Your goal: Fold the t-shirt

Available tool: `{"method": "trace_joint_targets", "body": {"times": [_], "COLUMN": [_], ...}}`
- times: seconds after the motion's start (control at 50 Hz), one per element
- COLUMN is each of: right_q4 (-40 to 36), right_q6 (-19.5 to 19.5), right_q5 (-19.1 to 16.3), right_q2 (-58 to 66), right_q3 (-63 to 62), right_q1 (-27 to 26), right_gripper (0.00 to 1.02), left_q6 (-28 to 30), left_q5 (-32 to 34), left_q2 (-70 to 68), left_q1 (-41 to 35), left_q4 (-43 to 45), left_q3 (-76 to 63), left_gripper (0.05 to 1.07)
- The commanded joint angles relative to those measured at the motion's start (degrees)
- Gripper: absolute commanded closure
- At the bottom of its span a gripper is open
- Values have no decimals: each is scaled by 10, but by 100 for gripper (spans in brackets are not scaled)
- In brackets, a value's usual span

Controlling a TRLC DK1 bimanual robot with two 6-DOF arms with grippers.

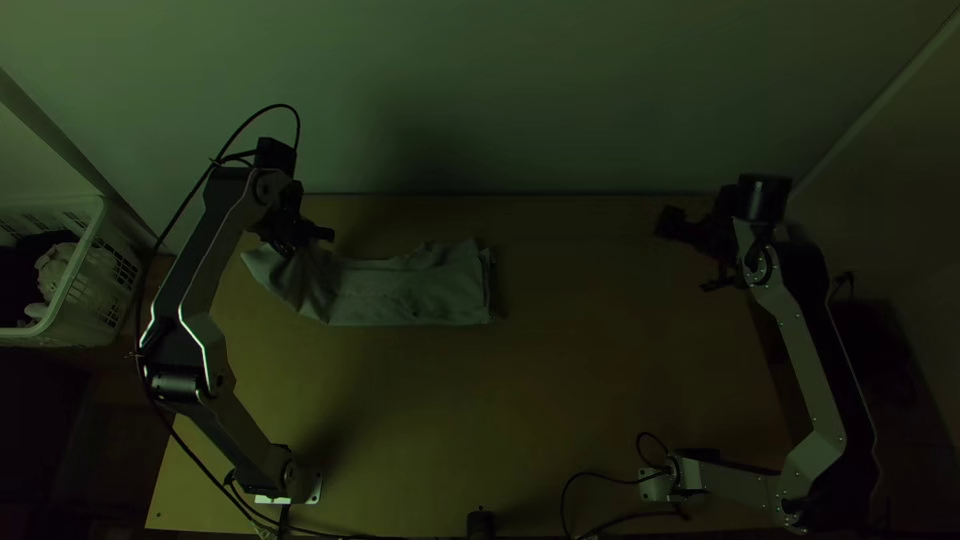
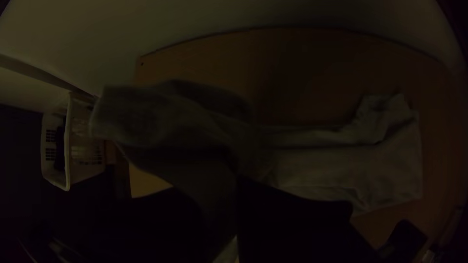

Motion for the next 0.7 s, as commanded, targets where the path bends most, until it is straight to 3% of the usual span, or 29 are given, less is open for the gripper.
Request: {"method": "trace_joint_targets", "body": {"times": [0.0,0.38,0.68], "right_q4": [6,17,19], "right_q6": [7,8,8], "right_q5": [-3,-3,-2], "right_q2": [-19,-51,-82], "right_q3": [-17,-54,-84], "right_q1": [-10,-28,-38], "right_gripper": [4,4,4], "left_q6": [-20,-92,-127], "left_q5": [-18,-53,-59], "left_q2": [-12,90,163], "left_q1": [-39,-185,-263], "left_q4": [-24,-101,-91], "left_q3": [43,169,212], "left_gripper": [105,105,105]}}
